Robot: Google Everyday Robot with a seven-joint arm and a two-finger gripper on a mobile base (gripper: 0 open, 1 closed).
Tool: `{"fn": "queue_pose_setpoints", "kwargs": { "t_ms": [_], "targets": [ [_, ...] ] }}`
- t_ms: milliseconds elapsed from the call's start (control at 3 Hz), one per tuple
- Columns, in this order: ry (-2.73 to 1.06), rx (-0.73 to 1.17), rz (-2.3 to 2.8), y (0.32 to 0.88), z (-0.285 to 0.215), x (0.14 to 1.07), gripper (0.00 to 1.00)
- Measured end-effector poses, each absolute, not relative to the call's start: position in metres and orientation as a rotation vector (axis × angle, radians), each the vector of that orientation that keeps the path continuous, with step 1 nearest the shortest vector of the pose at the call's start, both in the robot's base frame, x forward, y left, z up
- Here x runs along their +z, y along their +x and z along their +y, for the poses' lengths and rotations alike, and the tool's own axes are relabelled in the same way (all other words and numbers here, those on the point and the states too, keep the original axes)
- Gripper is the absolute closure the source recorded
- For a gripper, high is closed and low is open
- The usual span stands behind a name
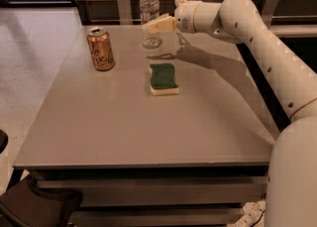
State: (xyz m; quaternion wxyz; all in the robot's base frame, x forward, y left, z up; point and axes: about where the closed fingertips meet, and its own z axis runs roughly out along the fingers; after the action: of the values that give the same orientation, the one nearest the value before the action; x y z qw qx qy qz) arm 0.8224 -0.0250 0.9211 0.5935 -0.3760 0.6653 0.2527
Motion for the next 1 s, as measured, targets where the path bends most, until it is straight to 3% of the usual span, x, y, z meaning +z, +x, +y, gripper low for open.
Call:
{"fn": "queue_pose_setpoints", "kwargs": {
  "t_ms": [667, 1000],
  "targets": [
    [-0.877, 0.614, 1.520, 0.8303, -0.0221, 0.9270, 0.49],
    [-0.882, 0.620, 1.519, 0.8302, -0.0173, 0.9256, 0.80]
  ]
}}
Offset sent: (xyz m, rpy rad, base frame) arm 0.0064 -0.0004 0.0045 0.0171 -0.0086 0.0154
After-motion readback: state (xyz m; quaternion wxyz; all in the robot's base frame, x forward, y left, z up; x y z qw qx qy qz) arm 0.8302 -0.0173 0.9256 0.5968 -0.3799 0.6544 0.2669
